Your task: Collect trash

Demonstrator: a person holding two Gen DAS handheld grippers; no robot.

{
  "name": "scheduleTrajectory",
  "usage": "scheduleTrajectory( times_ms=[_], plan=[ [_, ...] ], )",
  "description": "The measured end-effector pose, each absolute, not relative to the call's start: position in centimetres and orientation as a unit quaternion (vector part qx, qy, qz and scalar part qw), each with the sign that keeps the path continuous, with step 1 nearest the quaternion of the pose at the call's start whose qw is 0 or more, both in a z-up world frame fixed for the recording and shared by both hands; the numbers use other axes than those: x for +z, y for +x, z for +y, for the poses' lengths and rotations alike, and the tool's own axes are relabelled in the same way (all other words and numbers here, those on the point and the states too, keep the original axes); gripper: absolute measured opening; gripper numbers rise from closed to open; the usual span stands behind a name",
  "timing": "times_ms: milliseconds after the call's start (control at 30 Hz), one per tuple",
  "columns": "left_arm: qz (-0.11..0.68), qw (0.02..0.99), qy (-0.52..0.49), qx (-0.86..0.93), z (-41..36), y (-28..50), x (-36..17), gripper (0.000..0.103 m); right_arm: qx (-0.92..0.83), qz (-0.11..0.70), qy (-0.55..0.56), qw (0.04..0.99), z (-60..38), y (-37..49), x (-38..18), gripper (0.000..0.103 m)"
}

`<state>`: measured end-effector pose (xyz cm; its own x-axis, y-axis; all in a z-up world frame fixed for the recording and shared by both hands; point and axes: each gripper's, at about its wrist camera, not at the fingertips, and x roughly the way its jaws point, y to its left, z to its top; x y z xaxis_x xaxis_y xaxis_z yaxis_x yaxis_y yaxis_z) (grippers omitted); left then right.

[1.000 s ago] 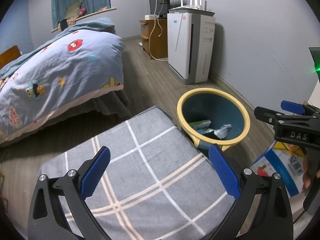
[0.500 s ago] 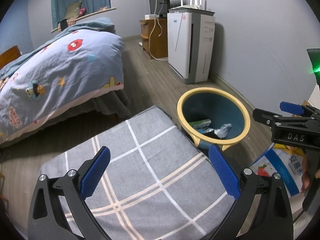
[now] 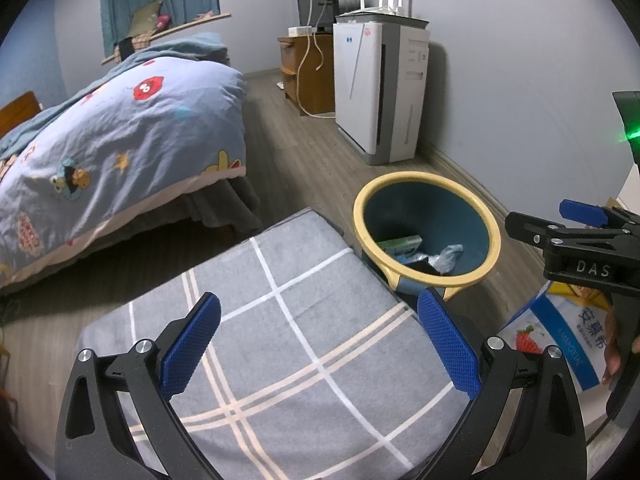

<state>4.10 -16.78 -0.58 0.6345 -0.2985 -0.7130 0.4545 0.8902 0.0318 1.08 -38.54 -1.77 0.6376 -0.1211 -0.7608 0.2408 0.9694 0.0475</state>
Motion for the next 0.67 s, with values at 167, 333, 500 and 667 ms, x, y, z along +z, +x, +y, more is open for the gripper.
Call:
scheduleTrajectory(
  times_ms=[167,333,500,667],
  plan=[
    [0.366,0.894,0.128,-0.225,-17.2,3.5,-0.6,0.098,-0.101,0.415,0.075,0.901,-38.6,1.0,-1.7,0.097],
    [0.360,0.889,0.154,-0.236,-17.9,3.0,-0.5,0.098,-0.102,0.418,0.077,0.900,-38.8,1.1,-1.7,0.097],
    [0.359,0.891,0.149,-0.232,-17.8,3.2,-0.1,0.098,-0.104,0.422,0.088,0.897,-39.0,1.1,-1.8,0.097],
    [0.375,0.892,0.113,-0.228,-16.8,4.1,0.3,0.098,-0.103,0.423,0.092,0.896,-39.0,1.2,-1.9,0.097]
  ],
)
